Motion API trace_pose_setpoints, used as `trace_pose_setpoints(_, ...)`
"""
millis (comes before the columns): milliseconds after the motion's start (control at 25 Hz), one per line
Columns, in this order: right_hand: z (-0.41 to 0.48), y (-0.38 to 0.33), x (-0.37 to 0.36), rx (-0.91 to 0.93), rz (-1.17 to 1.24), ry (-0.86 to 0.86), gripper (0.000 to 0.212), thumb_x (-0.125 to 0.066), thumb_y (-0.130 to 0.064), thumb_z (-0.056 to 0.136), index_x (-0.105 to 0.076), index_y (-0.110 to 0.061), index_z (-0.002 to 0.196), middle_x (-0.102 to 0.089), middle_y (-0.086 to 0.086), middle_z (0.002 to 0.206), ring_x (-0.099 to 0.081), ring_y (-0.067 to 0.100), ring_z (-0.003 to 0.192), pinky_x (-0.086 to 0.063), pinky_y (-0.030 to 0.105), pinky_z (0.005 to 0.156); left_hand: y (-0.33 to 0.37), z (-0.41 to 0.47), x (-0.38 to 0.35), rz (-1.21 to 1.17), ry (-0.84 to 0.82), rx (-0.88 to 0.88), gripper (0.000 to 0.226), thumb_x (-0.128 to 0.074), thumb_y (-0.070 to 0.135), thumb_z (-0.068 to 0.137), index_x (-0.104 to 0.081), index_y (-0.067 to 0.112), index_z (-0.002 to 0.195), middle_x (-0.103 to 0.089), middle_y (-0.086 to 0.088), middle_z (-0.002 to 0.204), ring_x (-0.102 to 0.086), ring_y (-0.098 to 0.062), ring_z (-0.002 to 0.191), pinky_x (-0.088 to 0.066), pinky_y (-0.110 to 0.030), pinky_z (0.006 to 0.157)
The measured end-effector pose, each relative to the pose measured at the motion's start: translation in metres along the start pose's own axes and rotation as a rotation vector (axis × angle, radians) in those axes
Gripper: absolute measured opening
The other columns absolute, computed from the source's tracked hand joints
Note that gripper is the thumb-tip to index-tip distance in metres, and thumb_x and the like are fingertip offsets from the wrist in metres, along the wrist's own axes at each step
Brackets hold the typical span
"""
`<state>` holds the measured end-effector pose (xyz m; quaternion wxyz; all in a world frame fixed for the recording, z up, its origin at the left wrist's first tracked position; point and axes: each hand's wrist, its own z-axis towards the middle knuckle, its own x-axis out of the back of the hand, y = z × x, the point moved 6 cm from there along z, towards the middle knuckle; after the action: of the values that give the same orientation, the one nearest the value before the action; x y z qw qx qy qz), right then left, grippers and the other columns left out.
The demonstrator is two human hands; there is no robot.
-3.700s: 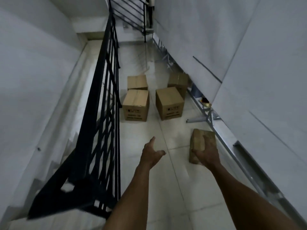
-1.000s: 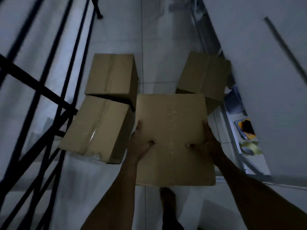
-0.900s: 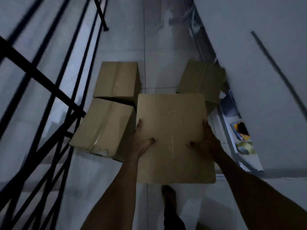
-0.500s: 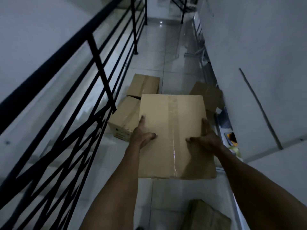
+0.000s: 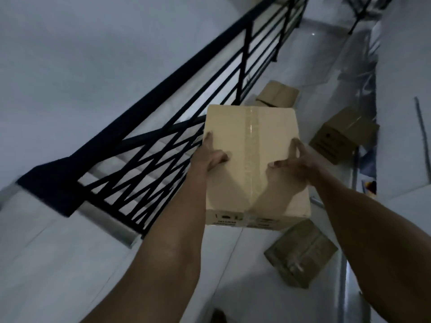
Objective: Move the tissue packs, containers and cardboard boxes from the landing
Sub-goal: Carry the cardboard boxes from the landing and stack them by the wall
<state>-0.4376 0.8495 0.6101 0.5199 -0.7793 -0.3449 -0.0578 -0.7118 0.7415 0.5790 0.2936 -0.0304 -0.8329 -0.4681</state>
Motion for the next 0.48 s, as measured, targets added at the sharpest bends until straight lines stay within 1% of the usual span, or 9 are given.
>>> trace_pose_setpoints(40,-0.021,-0.001,-0.017,-0.003,0.013,-0.010,0.124,-0.091,-0.017,0.061,-0.013,-0.030,0.156,-0.018,0.006,0.159,-0.024,0.032,0.143,-0.031,0.038,0.103,-0.017,-0.025,0.011,0.008,0.017,0.023,0.106,-0.071,0.045,0.079,-0.001,0.031,0.157,-0.027,-0.004,0.159,-0.036,-0.027,0.139,-0.032,-0.035,0.102)
trace_pose_setpoints(80,-0.050,-0.002,-0.040,0.007,0.007,-0.024,0.124,-0.090,-0.015,0.062,-0.012,-0.031,0.156,-0.018,0.006,0.159,-0.025,0.033,0.142,-0.032,0.039,0.102,-0.042,-0.055,0.026,0.015,0.029,0.044,0.107,-0.071,0.047,0.078,0.000,0.032,0.157,-0.026,-0.004,0.160,-0.034,-0.028,0.141,-0.030,-0.039,0.108)
trace_pose_setpoints(160,-0.108,0.001,-0.084,0.031,-0.046,-0.031,0.123,-0.091,-0.018,0.063,-0.011,-0.034,0.156,-0.020,0.009,0.158,-0.027,0.035,0.140,-0.033,0.045,0.105,-0.087,-0.114,0.052,0.033,0.057,0.075,0.107,-0.070,0.047,0.078,0.001,0.033,0.157,-0.026,-0.004,0.160,-0.034,-0.031,0.141,-0.028,-0.044,0.112)
trace_pose_setpoints(240,-0.166,0.003,-0.122,0.061,-0.146,-0.010,0.123,-0.091,-0.028,0.063,-0.010,-0.035,0.155,-0.022,0.011,0.158,-0.028,0.037,0.139,-0.032,0.048,0.108,-0.129,-0.176,0.079,0.028,0.094,0.082,0.107,-0.072,0.046,0.077,0.000,0.034,0.157,-0.029,-0.003,0.159,-0.036,-0.033,0.139,-0.029,-0.044,0.111)
trace_pose_setpoints(320,-0.230,0.007,-0.171,0.115,-0.223,-0.029,0.122,-0.089,-0.034,0.064,-0.008,-0.034,0.156,-0.022,0.011,0.158,-0.029,0.037,0.140,-0.032,0.049,0.109,-0.178,-0.244,0.111,-0.018,0.123,0.102,0.108,-0.073,0.045,0.075,-0.002,0.037,0.156,-0.033,-0.004,0.157,-0.038,-0.033,0.138,-0.031,-0.042,0.110)
trace_pose_setpoints(400,-0.290,0.006,-0.222,0.132,-0.256,-0.054,0.123,-0.089,-0.036,0.063,-0.008,-0.035,0.156,-0.022,0.010,0.159,-0.029,0.035,0.140,-0.033,0.047,0.109,-0.228,-0.312,0.149,-0.047,0.152,0.124,0.107,-0.073,0.045,0.075,-0.003,0.038,0.156,-0.035,-0.006,0.156,-0.039,-0.033,0.136,-0.034,-0.041,0.107)
trace_pose_setpoints(480,-0.350,-0.002,-0.288,0.171,-0.287,-0.129,0.124,-0.090,-0.037,0.062,-0.009,-0.035,0.156,-0.022,0.008,0.159,-0.030,0.033,0.140,-0.035,0.044,0.107,-0.288,-0.384,0.196,-0.065,0.210,0.151,0.105,-0.071,0.046,0.076,-0.003,0.038,0.156,-0.035,-0.008,0.156,-0.040,-0.035,0.135,-0.036,-0.039,0.102)
